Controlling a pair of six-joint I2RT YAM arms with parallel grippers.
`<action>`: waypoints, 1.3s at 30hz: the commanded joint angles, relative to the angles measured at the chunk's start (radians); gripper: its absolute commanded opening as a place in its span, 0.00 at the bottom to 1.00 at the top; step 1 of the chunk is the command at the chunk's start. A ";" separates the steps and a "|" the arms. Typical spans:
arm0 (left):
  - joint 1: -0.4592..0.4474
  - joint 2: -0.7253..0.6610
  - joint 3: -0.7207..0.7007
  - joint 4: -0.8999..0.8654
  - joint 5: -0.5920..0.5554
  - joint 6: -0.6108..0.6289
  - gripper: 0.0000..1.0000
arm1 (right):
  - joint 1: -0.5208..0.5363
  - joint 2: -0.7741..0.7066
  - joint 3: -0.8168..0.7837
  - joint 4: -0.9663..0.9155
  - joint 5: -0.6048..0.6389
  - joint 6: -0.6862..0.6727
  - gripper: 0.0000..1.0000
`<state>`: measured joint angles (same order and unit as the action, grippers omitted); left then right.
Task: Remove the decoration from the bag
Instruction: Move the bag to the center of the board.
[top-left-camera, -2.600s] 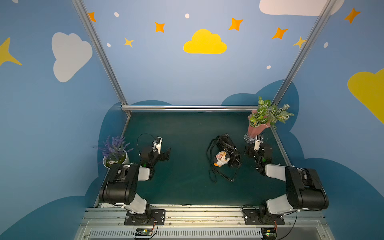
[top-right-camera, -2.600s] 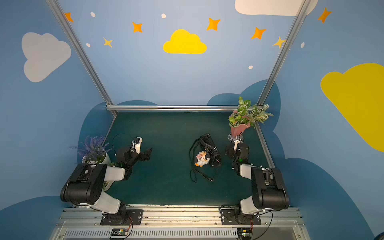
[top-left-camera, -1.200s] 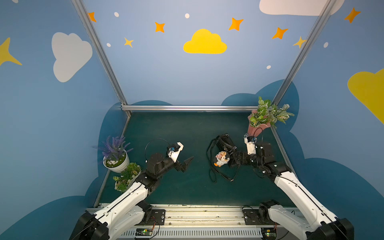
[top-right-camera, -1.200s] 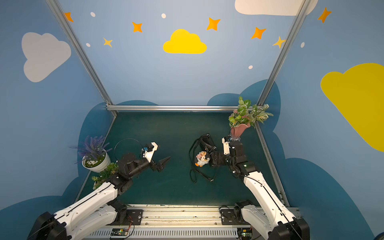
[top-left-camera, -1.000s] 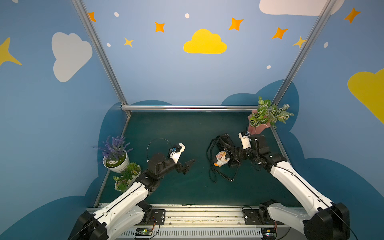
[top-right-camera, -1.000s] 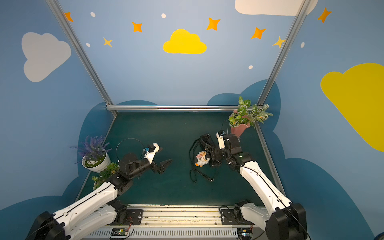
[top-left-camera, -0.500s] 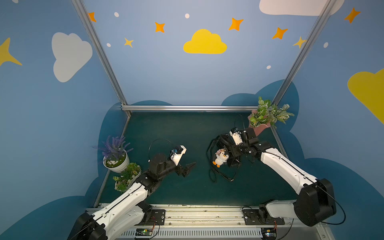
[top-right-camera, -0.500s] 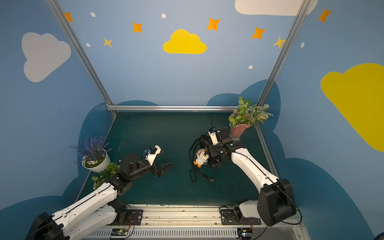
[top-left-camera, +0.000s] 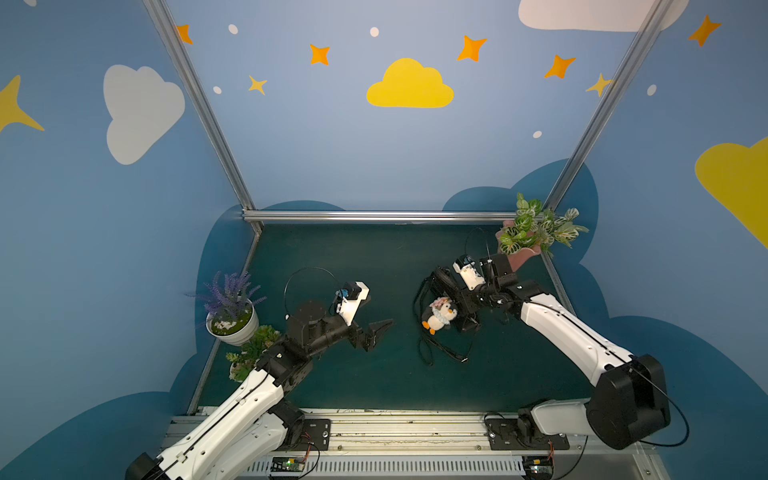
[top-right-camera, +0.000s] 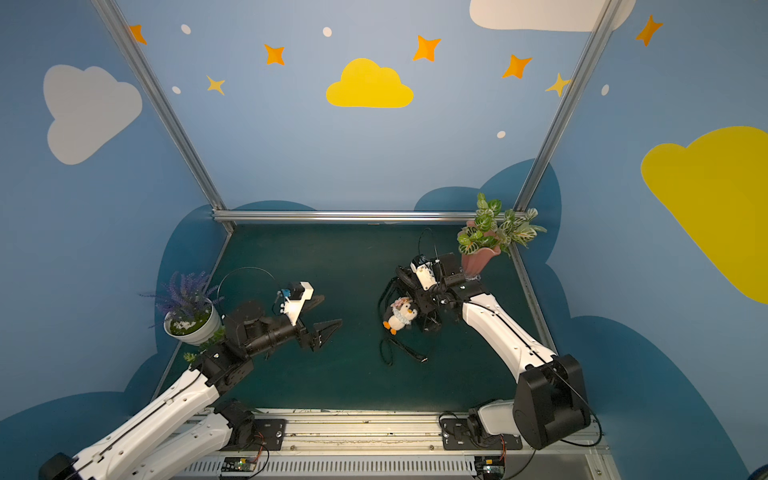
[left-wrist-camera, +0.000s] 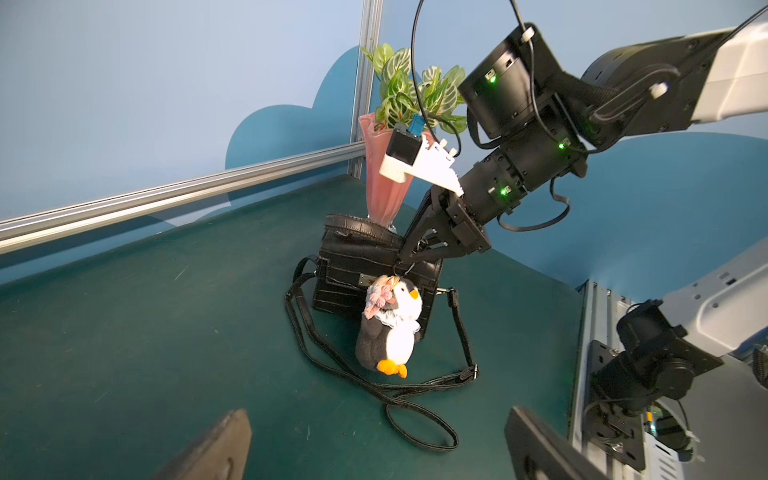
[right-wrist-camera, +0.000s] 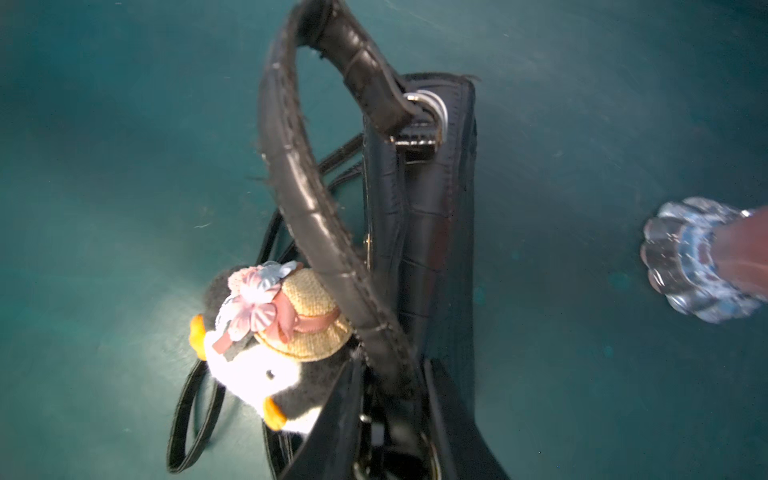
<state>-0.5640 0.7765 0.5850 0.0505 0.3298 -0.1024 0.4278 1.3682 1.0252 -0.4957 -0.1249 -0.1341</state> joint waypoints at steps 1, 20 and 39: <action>-0.005 -0.012 0.013 -0.089 0.057 -0.031 1.00 | 0.041 -0.006 -0.014 0.039 -0.171 -0.049 0.00; -0.037 0.091 0.109 -0.241 0.171 0.056 0.96 | 0.213 0.072 0.089 -0.033 -0.435 -0.324 0.00; -0.089 0.265 0.002 0.024 0.168 -0.081 0.80 | 0.180 -0.316 -0.156 0.172 -0.163 0.293 0.85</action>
<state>-0.6491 1.0107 0.5785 0.0048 0.4679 -0.1612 0.6247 1.1133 0.9237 -0.3698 -0.3649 -0.0410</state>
